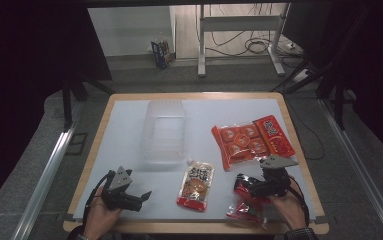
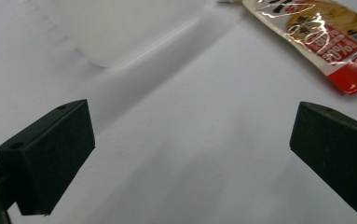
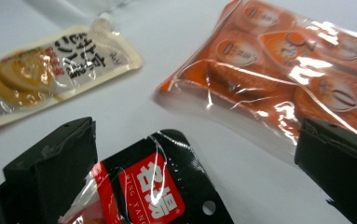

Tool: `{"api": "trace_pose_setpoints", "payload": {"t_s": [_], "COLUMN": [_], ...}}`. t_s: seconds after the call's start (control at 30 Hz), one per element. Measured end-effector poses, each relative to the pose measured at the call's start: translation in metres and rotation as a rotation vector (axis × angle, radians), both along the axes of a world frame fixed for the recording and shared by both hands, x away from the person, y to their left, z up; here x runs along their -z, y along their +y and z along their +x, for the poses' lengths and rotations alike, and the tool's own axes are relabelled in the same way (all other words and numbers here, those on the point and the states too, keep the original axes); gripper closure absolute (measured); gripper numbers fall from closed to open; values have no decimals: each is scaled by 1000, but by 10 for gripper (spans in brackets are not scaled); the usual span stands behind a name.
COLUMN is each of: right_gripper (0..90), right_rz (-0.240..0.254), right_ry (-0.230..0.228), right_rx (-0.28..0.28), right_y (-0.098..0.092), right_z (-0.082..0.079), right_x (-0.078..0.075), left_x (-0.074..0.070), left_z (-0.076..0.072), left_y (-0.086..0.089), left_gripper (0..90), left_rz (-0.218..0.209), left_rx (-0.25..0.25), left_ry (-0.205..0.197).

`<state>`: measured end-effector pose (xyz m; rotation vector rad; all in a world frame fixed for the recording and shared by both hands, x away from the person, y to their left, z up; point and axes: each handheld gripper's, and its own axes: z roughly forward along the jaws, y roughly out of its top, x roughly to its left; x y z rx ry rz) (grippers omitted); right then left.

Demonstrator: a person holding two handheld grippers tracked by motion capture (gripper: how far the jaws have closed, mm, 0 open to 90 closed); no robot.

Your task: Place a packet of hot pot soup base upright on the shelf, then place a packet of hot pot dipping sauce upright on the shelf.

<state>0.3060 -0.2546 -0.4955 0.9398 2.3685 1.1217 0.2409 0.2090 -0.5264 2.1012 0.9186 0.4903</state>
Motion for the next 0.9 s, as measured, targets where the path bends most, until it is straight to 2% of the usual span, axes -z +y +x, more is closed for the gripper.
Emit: {"api": "trace_pose_setpoints", "payload": {"t_s": [0.03,0.1,0.17,0.27,0.4,0.43,0.47,0.53,0.57,0.77,0.9], "right_gripper": [0,0,0,0,0,1,1,1,2,2,2], "right_rz": [0,6,-8,-38,-38,-38,-38,-38,-41,-63,-45], "right_ry": [0,35,34,36,46,55,84,97,123,117,110], "right_rx": [0,-12,-15,-27,-28,-29,-24,-22,-19,-32,-15], "right_y": [0,0,1,4,5,5,5,6,6,9,6], "right_z": [0,2,2,1,2,2,3,3,4,4,4], "right_x": [0,4,5,6,7,7,9,11,13,15,13], "left_x": [0,1,1,2,2,2,2,2,3,3,3], "left_z": [0,-1,-2,-2,-2,-3,-3,-3,-3,-3,-3], "left_y": [0,-4,-7,-10,-10,-10,-10,-11,-12,-13,-14], "left_gripper": [0,0,0,0,0,0,0,0,0,0,0], "left_rz": [0,23,46,52,58,60,63,70,76,82,85], "left_rx": [0,23,41,52,50,50,50,55,57,60,63], "left_ry": [0,-9,-20,-17,-17,-17,-17,-16,-16,-16,-17]}}
